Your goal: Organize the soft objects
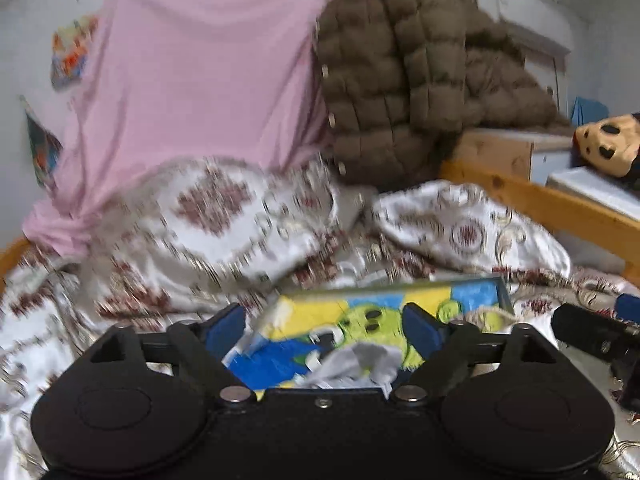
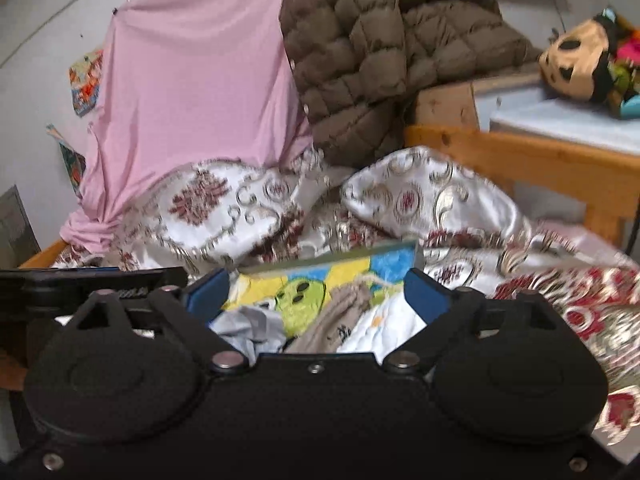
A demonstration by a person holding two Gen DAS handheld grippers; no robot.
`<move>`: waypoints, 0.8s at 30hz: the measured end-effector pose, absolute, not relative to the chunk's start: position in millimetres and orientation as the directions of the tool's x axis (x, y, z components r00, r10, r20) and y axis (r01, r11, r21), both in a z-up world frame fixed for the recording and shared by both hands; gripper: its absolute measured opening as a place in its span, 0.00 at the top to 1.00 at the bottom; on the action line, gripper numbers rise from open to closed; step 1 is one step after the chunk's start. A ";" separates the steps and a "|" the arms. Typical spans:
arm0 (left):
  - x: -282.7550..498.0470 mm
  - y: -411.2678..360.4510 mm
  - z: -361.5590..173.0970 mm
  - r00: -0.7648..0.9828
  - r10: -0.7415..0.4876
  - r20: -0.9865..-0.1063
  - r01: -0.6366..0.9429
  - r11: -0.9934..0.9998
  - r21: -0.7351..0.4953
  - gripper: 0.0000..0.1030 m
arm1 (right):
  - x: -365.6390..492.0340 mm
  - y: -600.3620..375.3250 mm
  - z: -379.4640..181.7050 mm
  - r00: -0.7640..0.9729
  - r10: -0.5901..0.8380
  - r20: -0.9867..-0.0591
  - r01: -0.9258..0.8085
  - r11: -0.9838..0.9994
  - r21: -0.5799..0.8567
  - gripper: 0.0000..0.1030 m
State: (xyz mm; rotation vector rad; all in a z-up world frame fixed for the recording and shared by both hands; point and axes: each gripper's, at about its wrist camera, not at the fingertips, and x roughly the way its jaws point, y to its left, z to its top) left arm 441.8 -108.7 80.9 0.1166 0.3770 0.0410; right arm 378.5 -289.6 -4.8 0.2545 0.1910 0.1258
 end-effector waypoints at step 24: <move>226.6 -72.3 105.8 0.984 0.129 -0.119 -0.113 0.984 0.137 0.01 | 236.5 -255.5 32.3 0.988 0.153 -0.016 -0.150 0.980 0.129 0.01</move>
